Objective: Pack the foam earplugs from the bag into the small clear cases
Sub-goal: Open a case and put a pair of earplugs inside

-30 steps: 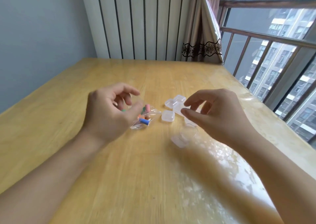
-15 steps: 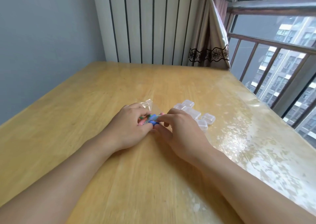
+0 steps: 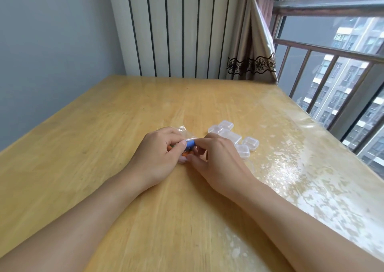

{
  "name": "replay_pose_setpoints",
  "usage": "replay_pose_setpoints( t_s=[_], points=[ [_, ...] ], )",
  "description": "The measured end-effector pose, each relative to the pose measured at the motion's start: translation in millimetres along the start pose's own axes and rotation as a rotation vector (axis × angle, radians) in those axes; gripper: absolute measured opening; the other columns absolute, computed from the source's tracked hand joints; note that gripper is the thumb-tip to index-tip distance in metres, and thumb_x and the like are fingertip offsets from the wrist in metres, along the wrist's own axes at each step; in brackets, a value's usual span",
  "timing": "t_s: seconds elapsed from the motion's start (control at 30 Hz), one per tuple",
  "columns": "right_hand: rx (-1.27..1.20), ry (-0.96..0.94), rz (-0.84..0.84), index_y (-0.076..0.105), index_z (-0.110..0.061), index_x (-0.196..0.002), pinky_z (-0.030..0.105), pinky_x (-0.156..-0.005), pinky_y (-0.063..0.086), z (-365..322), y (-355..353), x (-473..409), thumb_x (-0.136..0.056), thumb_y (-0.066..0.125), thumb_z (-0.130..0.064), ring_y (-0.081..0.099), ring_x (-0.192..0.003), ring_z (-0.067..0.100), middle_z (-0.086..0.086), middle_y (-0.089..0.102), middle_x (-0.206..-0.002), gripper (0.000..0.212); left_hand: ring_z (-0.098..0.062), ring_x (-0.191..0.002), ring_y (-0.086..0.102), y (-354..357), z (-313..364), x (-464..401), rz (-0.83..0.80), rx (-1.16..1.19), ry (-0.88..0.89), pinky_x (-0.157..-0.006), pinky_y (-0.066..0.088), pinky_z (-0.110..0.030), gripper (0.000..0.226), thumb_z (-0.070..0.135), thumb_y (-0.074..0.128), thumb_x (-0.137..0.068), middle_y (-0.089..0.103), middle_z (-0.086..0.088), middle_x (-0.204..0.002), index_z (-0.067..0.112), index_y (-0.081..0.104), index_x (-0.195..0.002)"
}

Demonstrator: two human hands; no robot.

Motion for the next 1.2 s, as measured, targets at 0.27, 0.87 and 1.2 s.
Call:
replay_pose_setpoints(
  t_s=[0.27, 0.87, 1.2],
  points=[
    [-0.016, 0.045, 0.035, 0.072, -0.015, -0.095, 0.022, -0.070, 0.040, 8.4, 0.5, -2.4, -0.092, 0.067, -0.027, 0.055, -0.075, 0.008, -0.001, 0.060, -0.089, 0.014, -0.005, -0.064, 0.072, -2.7, -6.4, 5.3, 0.121, 0.032, -0.100, -0.083, 0.056, -0.028, 0.025, 0.014, 0.052, -0.100, 0.075, 0.004, -0.079, 0.019, 0.073, -0.086],
    [0.018, 0.047, 0.097, 0.072, -0.010, -0.090, 0.038, -0.073, 0.049, 10.2, -5.6, -6.1, -0.098, 0.058, -0.024, 0.061, -0.076, 0.022, 0.005, 0.070, -0.083, 0.021, -0.003, -0.078, 0.075, 7.8, -2.0, 3.8, 0.064, 0.095, -0.050, -0.080, 0.062, -0.041, 0.017, 0.024, 0.043, -0.105, 0.075, 0.004, -0.085, 0.021, 0.058, -0.096],
    [-0.120, 0.199, 0.100, 0.075, -0.014, -0.087, 0.017, -0.057, 0.045, 27.1, -13.5, -5.9, -0.086, 0.073, -0.021, 0.062, -0.067, 0.010, -0.001, 0.069, -0.074, 0.008, 0.003, -0.076, 0.067, 21.5, 2.6, 2.8, -0.052, 0.020, -0.073, -0.073, 0.051, -0.020, 0.005, 0.022, 0.047, -0.102, 0.070, 0.007, -0.088, 0.024, 0.050, -0.098]
  ],
)
Point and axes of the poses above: each hand's wrist, its own x-axis away from the middle knuckle, its own y-axis out of the palm, z = x × y, the point moved 10 cm from there along -x, towards the middle knuckle
